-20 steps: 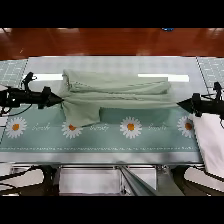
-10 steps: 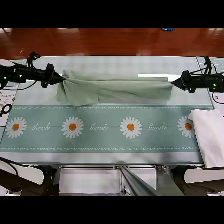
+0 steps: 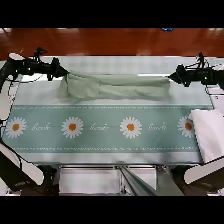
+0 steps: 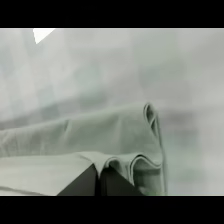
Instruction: Fold the shirts.
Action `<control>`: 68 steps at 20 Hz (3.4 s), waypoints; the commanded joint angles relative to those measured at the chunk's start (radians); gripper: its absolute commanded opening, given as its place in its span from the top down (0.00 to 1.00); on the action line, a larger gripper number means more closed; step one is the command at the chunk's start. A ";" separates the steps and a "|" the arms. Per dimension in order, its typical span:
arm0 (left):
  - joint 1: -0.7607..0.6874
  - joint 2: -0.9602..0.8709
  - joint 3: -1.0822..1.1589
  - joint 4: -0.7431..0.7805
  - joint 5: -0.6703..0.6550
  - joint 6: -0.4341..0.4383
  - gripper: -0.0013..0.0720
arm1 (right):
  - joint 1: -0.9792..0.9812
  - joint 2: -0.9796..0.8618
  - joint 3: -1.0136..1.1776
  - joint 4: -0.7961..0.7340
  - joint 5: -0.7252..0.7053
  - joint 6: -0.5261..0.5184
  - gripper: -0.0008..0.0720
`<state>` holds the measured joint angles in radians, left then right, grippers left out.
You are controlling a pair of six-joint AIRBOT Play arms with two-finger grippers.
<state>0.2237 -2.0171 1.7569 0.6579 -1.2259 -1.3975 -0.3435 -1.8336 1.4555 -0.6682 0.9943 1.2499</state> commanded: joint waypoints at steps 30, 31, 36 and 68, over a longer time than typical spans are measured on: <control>-0.032 0.817 -0.745 0.253 0.246 0.163 0.28 | -0.039 -0.095 -0.024 0.048 0.094 0.014 0.41; -0.034 0.815 -0.745 0.248 0.248 0.163 0.28 | -0.024 -0.115 -0.002 0.040 0.093 0.032 0.41; -0.038 0.807 -0.745 0.231 0.266 0.163 0.29 | 0.055 -0.157 0.081 0.029 0.092 0.047 0.61; -1.139 0.058 -0.095 0.174 0.207 -0.146 0.96 | 0.059 1.313 -0.587 -0.336 0.444 0.257 0.96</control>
<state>-0.8803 -1.9347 1.6341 0.8574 -0.9646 -1.5375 -0.2852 -0.5343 0.8715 -1.0237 1.4296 1.5043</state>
